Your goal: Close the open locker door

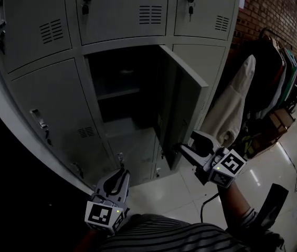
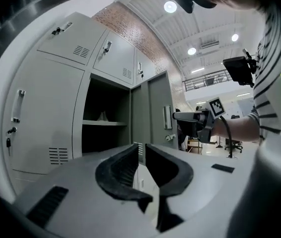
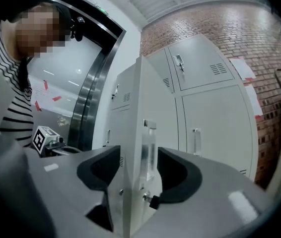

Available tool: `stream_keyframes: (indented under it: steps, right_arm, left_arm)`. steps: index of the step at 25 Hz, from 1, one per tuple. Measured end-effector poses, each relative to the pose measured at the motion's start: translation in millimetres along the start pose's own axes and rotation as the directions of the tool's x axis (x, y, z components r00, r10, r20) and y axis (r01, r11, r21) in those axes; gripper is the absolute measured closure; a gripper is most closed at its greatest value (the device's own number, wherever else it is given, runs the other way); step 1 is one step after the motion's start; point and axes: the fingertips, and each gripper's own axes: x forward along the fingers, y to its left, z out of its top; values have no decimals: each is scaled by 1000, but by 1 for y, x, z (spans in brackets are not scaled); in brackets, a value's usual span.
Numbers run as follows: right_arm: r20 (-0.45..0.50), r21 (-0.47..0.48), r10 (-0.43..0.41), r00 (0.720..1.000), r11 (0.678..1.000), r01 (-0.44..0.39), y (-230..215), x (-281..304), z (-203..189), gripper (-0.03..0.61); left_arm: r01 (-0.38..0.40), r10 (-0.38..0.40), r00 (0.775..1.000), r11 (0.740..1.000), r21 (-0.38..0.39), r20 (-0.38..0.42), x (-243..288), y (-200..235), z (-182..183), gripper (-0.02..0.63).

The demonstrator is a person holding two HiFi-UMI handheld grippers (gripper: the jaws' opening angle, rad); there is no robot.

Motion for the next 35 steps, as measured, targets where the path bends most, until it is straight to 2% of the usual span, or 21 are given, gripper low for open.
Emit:
stream_keyframes:
  steps: [3,5,11,15,19,23,28,35]
  right_arm:
    - [0,-34,27,1000,999,-27,6,6,-2,403]
    - [-15,-62,50,999,997,-51,14,13,-3,422]
    - [-37,-51,89,995,995,-91,54,58,-2,431]
    - [-43,-37,60,997,997,-61,75,104,-7,437]
    - [-36,-4,25,999,1000,-25,86,153,-12,449]
    - [-28,-10,-13,1000,1000,13,86,203,-18,454]
    - [-40,-35,-54,998,998,53,76,257,-24,445]
    - [-61,-59,-79,995,995,75,58,302,-31,468]
  left_arm:
    - [19,-19,1000,1000,1,-1,10,16,1,565]
    - [18,-18,1000,1000,-1,6,13,26,4,565]
    - [-32,32,999,999,-17,16,6,55,6,565]
    - [-78,78,997,996,-30,-20,-8,78,1,565]
    - [-138,137,990,990,-32,-17,-22,110,1,565]
    - [-200,199,980,980,-27,-19,-33,147,1,565]
    - [-278,279,960,960,-40,28,-37,200,8,565]
    - [-294,295,954,955,-30,49,-29,233,20,569]
